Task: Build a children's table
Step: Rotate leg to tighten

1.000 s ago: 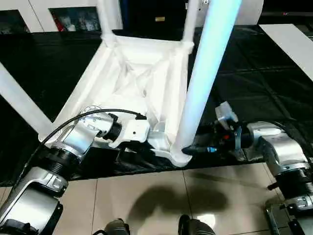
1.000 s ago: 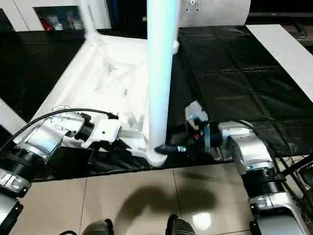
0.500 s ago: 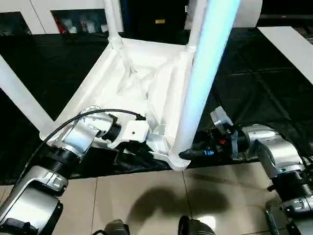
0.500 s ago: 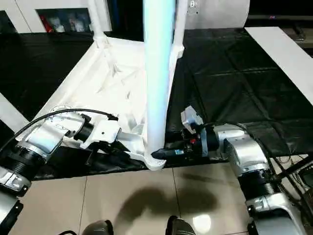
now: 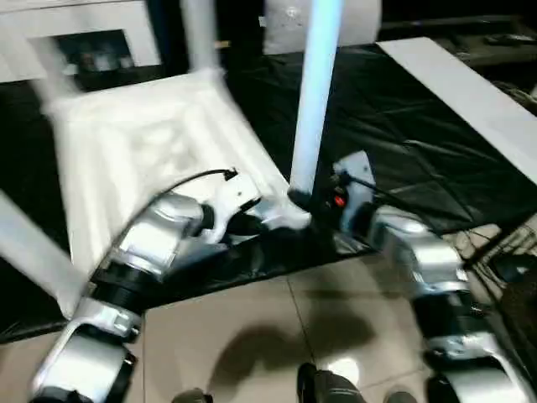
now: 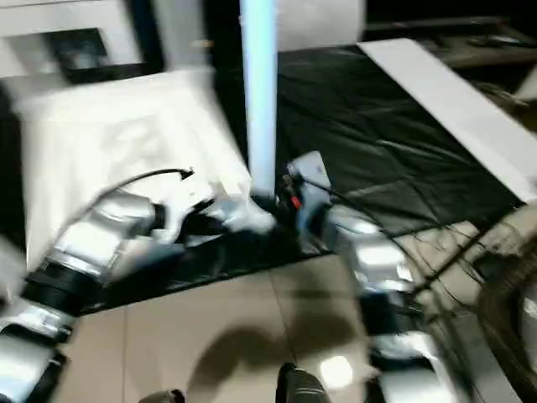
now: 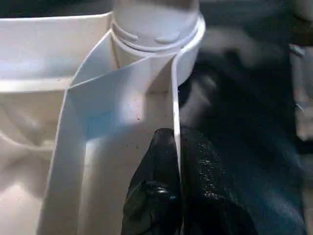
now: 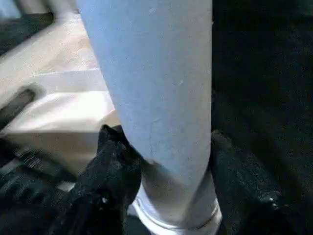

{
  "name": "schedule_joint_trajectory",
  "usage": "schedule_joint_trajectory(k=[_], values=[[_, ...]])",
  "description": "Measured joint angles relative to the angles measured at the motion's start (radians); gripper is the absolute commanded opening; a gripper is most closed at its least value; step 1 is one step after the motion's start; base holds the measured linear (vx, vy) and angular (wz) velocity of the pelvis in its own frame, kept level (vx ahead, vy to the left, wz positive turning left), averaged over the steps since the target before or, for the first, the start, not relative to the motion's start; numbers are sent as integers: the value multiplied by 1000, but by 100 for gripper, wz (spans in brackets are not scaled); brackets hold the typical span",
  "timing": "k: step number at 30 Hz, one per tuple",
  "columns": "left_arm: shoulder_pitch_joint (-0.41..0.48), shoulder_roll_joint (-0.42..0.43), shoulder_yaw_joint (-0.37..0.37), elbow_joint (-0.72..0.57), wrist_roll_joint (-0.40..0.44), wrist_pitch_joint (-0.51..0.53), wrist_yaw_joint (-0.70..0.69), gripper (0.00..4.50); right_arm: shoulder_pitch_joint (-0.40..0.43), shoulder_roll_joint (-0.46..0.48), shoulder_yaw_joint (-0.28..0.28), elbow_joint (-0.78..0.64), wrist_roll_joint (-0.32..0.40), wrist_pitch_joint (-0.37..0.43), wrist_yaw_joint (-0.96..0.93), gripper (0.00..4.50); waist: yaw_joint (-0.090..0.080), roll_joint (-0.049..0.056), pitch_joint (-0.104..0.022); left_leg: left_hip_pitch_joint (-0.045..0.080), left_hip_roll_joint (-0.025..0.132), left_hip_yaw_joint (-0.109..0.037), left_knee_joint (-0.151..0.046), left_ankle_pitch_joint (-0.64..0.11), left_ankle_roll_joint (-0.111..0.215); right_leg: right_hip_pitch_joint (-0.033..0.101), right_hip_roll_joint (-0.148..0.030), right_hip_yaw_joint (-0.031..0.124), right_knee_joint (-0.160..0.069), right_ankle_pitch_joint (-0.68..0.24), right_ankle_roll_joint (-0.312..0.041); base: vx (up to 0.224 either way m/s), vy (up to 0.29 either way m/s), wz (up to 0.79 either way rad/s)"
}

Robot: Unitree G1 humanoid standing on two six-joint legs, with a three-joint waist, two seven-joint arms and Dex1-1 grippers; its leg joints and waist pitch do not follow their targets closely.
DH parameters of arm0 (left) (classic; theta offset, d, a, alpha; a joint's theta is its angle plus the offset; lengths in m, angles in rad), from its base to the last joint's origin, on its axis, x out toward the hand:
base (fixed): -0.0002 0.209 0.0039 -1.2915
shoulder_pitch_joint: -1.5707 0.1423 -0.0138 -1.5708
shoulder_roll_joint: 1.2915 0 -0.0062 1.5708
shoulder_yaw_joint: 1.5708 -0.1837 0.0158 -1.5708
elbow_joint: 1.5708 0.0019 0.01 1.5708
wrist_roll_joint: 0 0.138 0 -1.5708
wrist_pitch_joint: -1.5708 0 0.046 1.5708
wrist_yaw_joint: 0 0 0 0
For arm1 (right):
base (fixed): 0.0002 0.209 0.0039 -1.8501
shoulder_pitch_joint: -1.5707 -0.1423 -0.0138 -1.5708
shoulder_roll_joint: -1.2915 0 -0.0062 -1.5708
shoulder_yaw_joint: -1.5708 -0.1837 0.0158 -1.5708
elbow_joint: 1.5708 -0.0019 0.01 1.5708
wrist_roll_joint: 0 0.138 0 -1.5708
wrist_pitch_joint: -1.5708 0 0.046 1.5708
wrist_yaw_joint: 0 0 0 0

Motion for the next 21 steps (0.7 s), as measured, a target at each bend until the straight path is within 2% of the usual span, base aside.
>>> schedule_joint_trajectory(k=[2,4,5,6,7,8,9,10,11,12,13,14,15,16,17,19,20,21], values=[[0,-20,8,-10,10,19,36,0,0,24,-9,6,-13,-24,-47,199,-3,7,4,0,1,-1,-5,0,0,6,-2,-12,-19,0,0,0,0,0],[0,-30,8,-11,11,26,56,0,0,28,-8,8,-23,-39,-63,199,-7,17,13,4,3,-3,-7,0,1,19,-2,-24,-36,0,0,0,0,0],[0,-32,8,-13,11,27,61,0,1,27,-8,8,-26,-44,-63,251,-9,22,18,5,5,-3,-7,0,1,25,-3,-29,-40,0,0,0,0,0],[-1,-32,6,-16,11,27,64,0,5,25,-8,6,-27,-55,-61,264,-7,25,24,5,11,-2,-9,0,1,27,-6,-28,-33,-3,-4,0,0,0],[-1,-32,4,-19,10,26,64,0,9,22,-9,1,-19,-59,-56,264,-4,23,30,9,11,0,-9,0,1,27,-11,-26,-16,-10,-11,0,0,0],[-2,-31,0,-21,10,22,64,0,17,16,-9,-5,-13,-65,-43,263,5,18,37,21,10,6,-9,-1,0,25,-14,-16,0,-14,-12,-17,-76,10],[-3,-30,-10,-21,9,11,61,0,24,3,-9,-7,-7,-71,-24,270,7,15,43,37,2,17,-9,-1,0,21,-11,-11,8,-14,-8,0,0,0],[-2,-26,-13,-23,8,1,55,0,26,-8,-7,-7,-6,-77,-3,300,14,16,46,40,0,15,-11,-16,-2,16,-16,-23,2,-14,-7,0,0,0],[-1,-14,-14,-25,8,-11,44,0,28,-26,-5,-10,-2,-89,25,307,18,23,46,35,1,10,-7,-36,8,18,-22,-53,-19,-13,-7,43,3,-19],[-4,-2,-16,-28,9,-23,35,0,36,-47,-2,-19,7,-108,68,307,18,45,44,16,9,-9,-15,-52,30,38,-29,-96,-56,-13,-3,120,46,-32],[-8,2,-19,-28,9,-34,35,0,49,-66,2,-28,15,-121,101,313,20,53,46,8,25,-14,-17,-53,28,41,-29,-110,-53,-21,9,120,46,-32],[-12,5,-22,-28,9,-37,34,0,59,-73,3,-32,18,-126,117,313,29,52,48,7,23,-18,-13,-54,24,32,-30,-84,-12,-40,7,131,21,-8],[-12,13,-27,-22,10,-58,26,0,81,-102,1,-32,27,-139,159,342,27,22,51,29,5,4,2,-48,10,21,-34,-18,44,-25,2,107,-20,17],[-8,15,-31,-17,9,-73,18,0,88,-119,2,-32,29,-144,183,351,34,21,52,36,-12,0,3,-49,7,22,-33,-5,56,-15,7,107,-20,17],[-8,18,-34,-16,9,-83,6,0,88,-134,2,-32,33,-149,208,351,37,19,52,36,-16,0,-2,-50,9,19,-35,0,57,-15,7,101,-5,7],[-20,40,-50,-11,5,-127,-30,0,87,-179,2,-32,49,-168,277,360,59,21,48,20,-18,-6,-13,-47,13,7,-32,2,54,-15,7,70,-39,-6],[-25,49,-59,-6,4,-148,-45,0,87,-201,2,-32,60,-172,311,384,62,19,46,16,-16,-2,-19,-30,15,2,-29,5,56,-12,3,0,0,0],[-30,62,-65,2,0,-173,-65,0,87,-224,-1,-32,69,-179,346,384,63,19,43,12,-16,-1,-20,-2,12,-4,-26,14,63,1,-1,0,0,0]])
